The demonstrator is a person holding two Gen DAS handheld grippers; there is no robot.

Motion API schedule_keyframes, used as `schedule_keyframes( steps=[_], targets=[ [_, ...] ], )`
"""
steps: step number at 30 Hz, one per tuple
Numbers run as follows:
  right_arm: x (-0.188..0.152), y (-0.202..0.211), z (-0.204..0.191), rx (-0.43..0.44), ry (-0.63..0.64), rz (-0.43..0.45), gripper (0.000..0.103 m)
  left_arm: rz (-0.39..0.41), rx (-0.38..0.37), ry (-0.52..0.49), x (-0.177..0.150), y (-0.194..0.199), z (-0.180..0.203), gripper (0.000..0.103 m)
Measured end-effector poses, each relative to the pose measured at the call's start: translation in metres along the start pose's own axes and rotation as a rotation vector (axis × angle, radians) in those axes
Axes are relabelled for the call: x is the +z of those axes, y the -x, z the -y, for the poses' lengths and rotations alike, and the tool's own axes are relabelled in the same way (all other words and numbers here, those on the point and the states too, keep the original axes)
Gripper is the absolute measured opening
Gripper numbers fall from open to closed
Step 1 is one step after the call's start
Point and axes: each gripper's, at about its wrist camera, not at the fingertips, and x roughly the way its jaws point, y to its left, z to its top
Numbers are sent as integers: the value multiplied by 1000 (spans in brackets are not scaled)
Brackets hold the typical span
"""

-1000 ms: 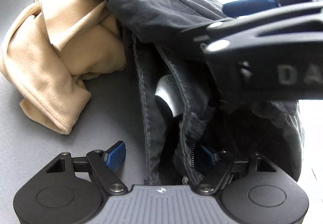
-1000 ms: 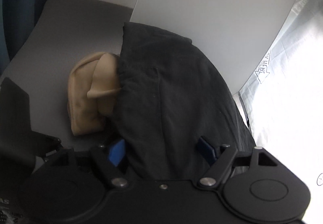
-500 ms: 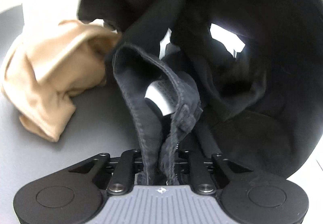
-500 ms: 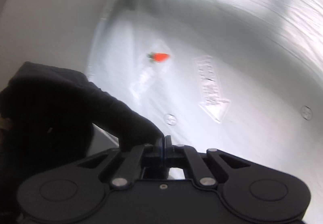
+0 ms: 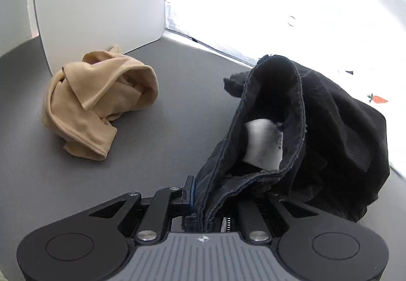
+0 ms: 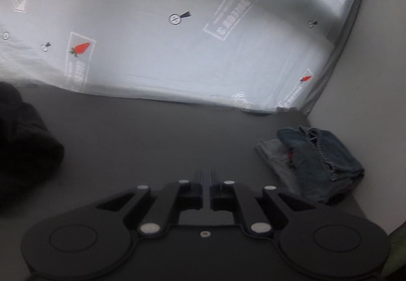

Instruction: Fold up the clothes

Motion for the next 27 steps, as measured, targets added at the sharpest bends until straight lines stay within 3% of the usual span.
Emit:
schedule_keyframes(
  steps=[1,3,6,8,10,12,13,14,15,18,21,24,27],
  targets=[
    [-2,-2,-26,86,40,-7,29,0,4,-1,3,2,3,14],
    [3,-3,-78,230,158,33,42,14,18,-36,1,9,5,14],
    [24,3,-156,433,329,132,48,34,43,-99,-3,13,-1,15],
    [39,5,-206,527,442,215,63,33,60,-117,-4,5,-1,17],
    [48,-4,-254,485,567,288,77,12,61,-123,-4,-3,-3,23],
    [49,-29,-297,395,707,286,80,-12,62,-119,-6,-8,-1,25],
    [46,-45,-312,367,761,275,74,-28,64,-108,-6,-15,-3,22],
    [44,-60,-321,350,797,267,60,-42,70,-89,-5,-21,-6,21],
    [46,-68,-322,330,797,275,9,-47,72,-65,-2,-26,-11,16],
    [66,-65,-297,260,680,348,3,-12,64,36,17,-18,-29,12],
    [90,-33,-225,248,409,341,2,23,27,144,40,3,-49,12],
    [95,7,-129,181,154,263,3,81,35,199,61,34,-68,12],
    [70,19,-32,197,-188,51,3,81,-7,301,70,54,-93,12]
  ],
)
